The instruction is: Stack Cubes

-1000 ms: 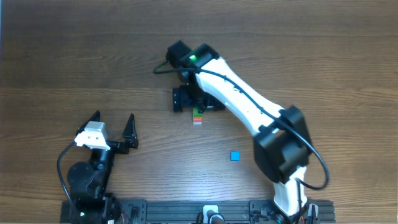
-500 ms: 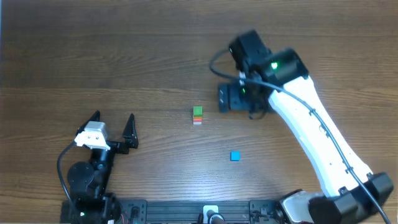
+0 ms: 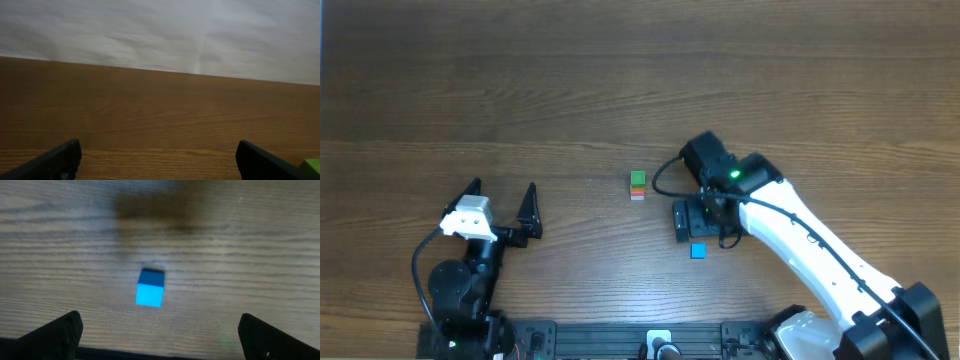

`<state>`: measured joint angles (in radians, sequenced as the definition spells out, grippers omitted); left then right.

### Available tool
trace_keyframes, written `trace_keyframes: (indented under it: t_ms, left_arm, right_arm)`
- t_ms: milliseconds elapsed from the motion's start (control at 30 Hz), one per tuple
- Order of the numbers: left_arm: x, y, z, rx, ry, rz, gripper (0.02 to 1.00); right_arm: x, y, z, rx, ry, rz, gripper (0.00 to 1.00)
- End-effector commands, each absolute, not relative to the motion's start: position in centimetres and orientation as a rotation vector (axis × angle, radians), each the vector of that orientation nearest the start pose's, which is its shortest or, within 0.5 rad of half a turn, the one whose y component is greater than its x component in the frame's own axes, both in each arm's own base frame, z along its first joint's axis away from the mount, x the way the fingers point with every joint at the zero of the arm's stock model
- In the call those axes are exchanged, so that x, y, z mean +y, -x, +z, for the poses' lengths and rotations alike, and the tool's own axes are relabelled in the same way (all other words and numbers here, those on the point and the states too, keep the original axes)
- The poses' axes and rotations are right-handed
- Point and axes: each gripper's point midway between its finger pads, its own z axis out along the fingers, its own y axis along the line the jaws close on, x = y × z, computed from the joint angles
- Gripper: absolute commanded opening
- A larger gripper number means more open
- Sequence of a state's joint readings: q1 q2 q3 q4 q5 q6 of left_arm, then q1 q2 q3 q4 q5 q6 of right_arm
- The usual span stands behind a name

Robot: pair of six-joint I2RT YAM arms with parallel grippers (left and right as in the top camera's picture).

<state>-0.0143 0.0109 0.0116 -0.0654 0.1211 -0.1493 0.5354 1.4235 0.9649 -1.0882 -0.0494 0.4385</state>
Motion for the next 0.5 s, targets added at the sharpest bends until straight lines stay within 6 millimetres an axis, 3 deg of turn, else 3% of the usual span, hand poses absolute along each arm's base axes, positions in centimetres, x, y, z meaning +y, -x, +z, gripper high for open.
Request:
trace_keyframes:
  t_ms: [33,133,500]
  left_arm:
    - [-2.5,-24.5,16.0,1.637,0.003,-0.216,0.998]
    - [-2.5,-24.5,16.0,1.637,0.003,-0.216,1.000]
    - [-2.5,-24.5,16.0,1.637,0.002,-0.216,1.000]
  right_arm:
    - [13.0,-18.6,5.7,3.131,0.161,0.084,0.991]
    - [13.3,-18.0,4.6,3.132,0.179,0.084,0.991]
    - [13.0,-16.2,1.9,3.160,-0.009,0.067,0.985]
